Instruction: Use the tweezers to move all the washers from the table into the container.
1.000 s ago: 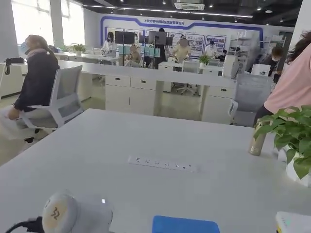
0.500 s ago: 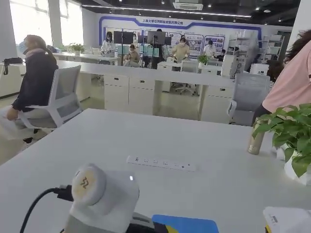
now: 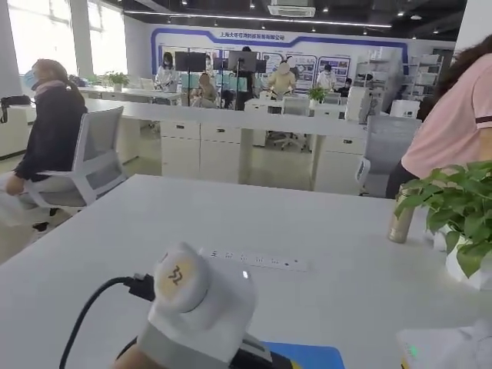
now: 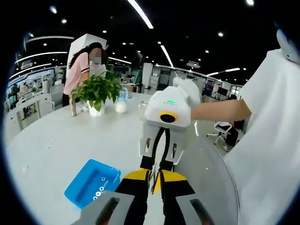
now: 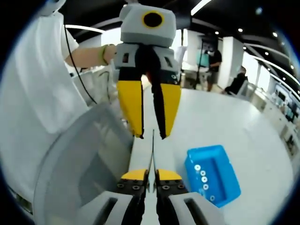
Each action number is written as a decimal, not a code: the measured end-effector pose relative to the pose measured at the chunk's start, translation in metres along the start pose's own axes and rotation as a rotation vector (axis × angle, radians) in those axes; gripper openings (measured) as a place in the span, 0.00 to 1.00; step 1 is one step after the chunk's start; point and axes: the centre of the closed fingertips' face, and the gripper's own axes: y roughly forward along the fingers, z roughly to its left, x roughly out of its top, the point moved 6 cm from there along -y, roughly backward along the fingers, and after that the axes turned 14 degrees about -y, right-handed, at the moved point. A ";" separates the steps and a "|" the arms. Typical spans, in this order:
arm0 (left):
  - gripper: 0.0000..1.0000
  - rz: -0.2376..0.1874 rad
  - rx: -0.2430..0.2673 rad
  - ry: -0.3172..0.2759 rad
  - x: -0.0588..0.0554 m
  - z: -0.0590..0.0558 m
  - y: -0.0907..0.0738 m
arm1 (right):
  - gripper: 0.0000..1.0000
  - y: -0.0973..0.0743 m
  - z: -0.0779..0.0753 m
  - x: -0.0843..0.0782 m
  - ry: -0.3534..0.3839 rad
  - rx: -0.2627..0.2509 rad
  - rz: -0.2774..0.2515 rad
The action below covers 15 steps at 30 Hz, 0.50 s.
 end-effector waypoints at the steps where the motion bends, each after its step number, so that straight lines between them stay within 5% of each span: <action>1: 0.06 0.003 -0.002 -0.005 0.000 0.000 0.002 | 0.03 0.001 0.000 0.000 -0.001 0.002 0.001; 11: 0.00 0.028 0.017 0.025 0.001 0.001 0.008 | 0.03 0.002 0.001 -0.003 -0.003 0.004 0.020; 15: 0.00 0.112 0.074 0.106 -0.004 0.007 0.006 | 0.03 0.004 0.000 -0.008 0.005 -0.002 0.039</action>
